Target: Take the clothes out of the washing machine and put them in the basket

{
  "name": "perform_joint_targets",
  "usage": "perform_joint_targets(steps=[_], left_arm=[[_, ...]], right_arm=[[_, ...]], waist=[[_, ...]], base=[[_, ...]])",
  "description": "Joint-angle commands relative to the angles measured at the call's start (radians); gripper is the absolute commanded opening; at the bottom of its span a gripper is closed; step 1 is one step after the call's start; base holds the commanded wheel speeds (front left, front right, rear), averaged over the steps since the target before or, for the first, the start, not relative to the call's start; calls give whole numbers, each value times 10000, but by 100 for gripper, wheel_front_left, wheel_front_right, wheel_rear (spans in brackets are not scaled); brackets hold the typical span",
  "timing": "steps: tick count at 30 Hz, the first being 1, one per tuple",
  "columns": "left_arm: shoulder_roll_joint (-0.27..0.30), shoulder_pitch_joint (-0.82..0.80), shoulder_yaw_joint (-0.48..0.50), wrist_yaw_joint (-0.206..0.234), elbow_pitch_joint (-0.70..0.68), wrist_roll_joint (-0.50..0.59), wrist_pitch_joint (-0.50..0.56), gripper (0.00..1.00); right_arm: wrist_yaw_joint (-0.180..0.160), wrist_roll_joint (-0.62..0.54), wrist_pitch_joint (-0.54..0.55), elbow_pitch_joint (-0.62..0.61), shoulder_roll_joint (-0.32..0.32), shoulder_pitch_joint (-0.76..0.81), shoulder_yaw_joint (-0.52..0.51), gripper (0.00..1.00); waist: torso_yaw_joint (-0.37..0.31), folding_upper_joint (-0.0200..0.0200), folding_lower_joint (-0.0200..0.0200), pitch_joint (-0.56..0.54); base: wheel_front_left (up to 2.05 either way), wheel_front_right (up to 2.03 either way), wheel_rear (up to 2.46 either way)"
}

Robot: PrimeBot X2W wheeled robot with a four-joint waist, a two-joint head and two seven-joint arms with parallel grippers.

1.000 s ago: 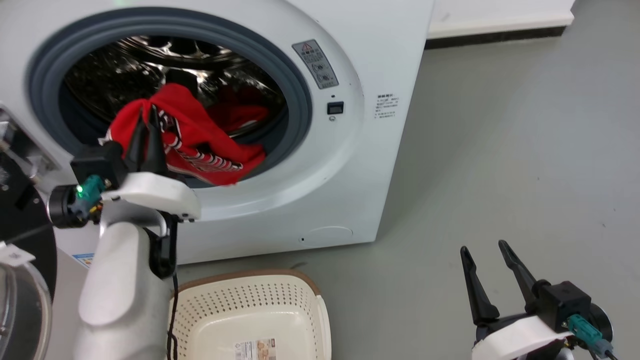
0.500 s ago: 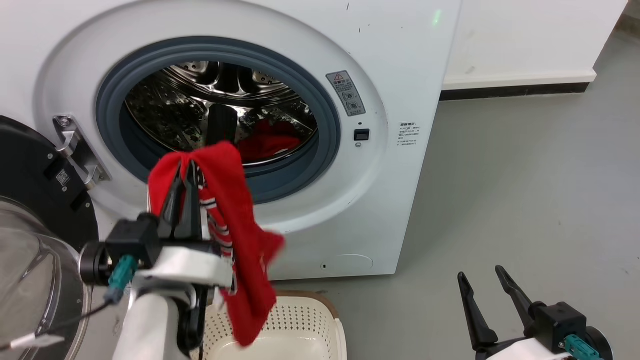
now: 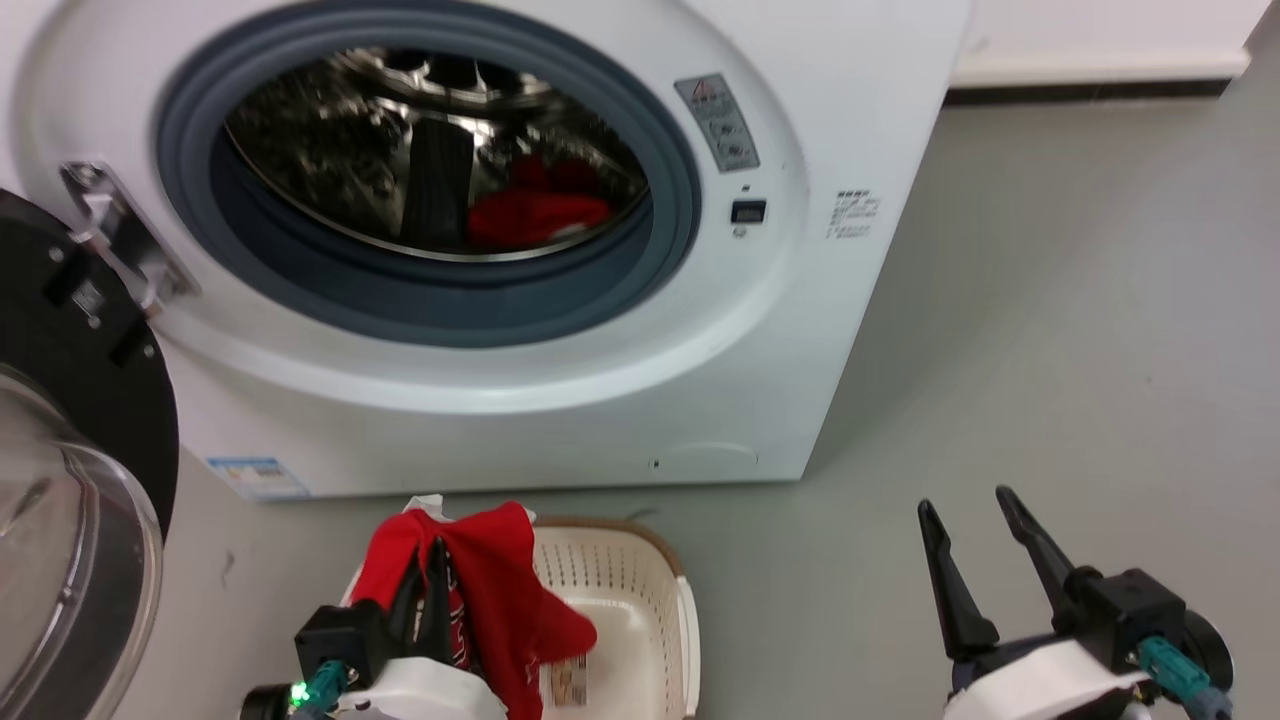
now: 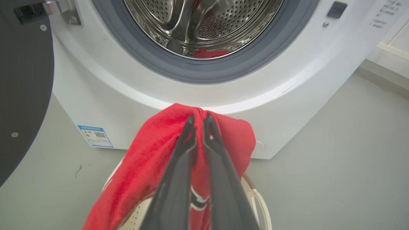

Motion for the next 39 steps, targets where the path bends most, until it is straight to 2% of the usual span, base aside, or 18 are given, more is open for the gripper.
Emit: perform_joint_targets(steps=[1, 10, 19, 29, 36, 38, 39], left_arm=[[-10, -224, -59, 81, 355, -136, -90, 0], [-24, -2114, -338, 338, 3620, -991, -252, 0], [-19, -4269, 52, 472, 5531, -1285, -242, 0], [-12, -5353, 895, 544, 7459, -1532, -243, 0], [-17, -5771, 871, 437, 8000, -1289, -244, 0], [-15, -5813, 821, 454, 7998, -1252, -244, 100], [-14, -5766, 747, 443, 7950, -1196, -244, 100]], right_arm=[[-3, -23, -71, 9, 9, -291, 37, 100], [-5, -41, -414, 226, 7, -1725, 432, 100], [-3, -92, -800, 559, 10, -3027, 818, 100], [-5, 127, -1212, 1158, 10, -3952, 1166, 100], [-5, 199, -1315, 1433, 9, -4265, 1273, 100], [-5, 176, -1338, 1546, 9, -4296, 1258, 100], [-5, 161, -1347, 1630, 9, -4277, 1243, 100]], waist=[[113, 0, 1, 786], [-94, 0, 1, 3372], [-505, 0, 1, 5444], [-1020, 0, 1, 6446], [-1155, 0, 1, 6779], [-1139, 0, 1, 6708], [-1115, 0, 1, 6590]], base=[[0, 0, 0], [0, 0, 0], [0, 0, 0], [0, 0, 0], [0, 0, 0], [0, 0, 0], [0, 0, 0]])
